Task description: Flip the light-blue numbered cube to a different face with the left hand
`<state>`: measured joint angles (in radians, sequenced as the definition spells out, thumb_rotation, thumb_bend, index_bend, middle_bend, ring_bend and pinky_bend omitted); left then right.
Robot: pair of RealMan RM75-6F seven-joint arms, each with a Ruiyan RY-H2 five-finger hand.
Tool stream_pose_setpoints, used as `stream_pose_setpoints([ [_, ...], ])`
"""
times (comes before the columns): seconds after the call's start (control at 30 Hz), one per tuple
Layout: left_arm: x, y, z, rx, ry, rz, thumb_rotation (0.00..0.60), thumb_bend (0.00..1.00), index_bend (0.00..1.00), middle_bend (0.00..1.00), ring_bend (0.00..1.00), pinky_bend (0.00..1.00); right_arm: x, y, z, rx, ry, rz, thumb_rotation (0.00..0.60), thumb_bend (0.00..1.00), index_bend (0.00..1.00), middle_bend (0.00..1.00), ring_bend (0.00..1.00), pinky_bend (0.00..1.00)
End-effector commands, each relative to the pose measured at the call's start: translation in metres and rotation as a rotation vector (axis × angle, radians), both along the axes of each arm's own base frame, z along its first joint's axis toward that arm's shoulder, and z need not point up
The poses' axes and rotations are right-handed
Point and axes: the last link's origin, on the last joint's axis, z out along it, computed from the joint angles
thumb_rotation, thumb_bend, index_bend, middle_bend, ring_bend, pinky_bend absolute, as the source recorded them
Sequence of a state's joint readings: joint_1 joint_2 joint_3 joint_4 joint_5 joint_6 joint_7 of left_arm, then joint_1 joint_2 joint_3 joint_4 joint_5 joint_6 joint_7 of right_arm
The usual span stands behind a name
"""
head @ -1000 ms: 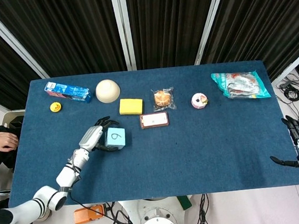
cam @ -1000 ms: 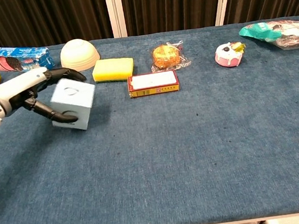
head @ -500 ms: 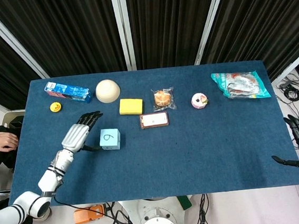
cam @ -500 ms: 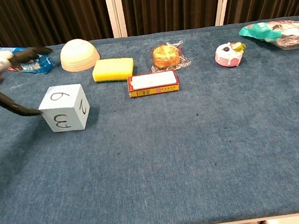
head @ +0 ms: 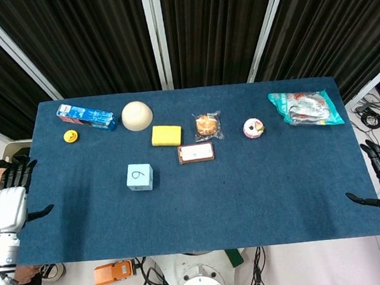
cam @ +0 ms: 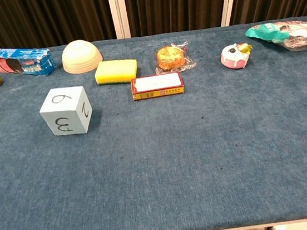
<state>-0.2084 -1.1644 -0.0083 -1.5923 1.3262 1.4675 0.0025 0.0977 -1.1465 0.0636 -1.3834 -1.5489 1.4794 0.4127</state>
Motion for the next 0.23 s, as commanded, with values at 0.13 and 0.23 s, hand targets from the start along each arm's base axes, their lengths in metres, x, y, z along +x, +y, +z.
stream_pose_setpoints([
  [0.13,-0.016,-0.058,0.000,-0.002,-0.040,0.070,0.600,0.07,0.01,0.02,0.00,0.00,0.006,0.004,-0.004,0.007,0.000,0.014,0.600,0.02,0.00,0.05,0.00,0.08],
  [0.23,-0.017,-0.072,0.000,0.013,-0.056,0.087,0.600,0.07,0.02,0.02,0.00,0.00,0.008,0.006,-0.005,0.006,-0.001,0.020,0.600,0.02,0.00,0.05,0.00,0.08],
])
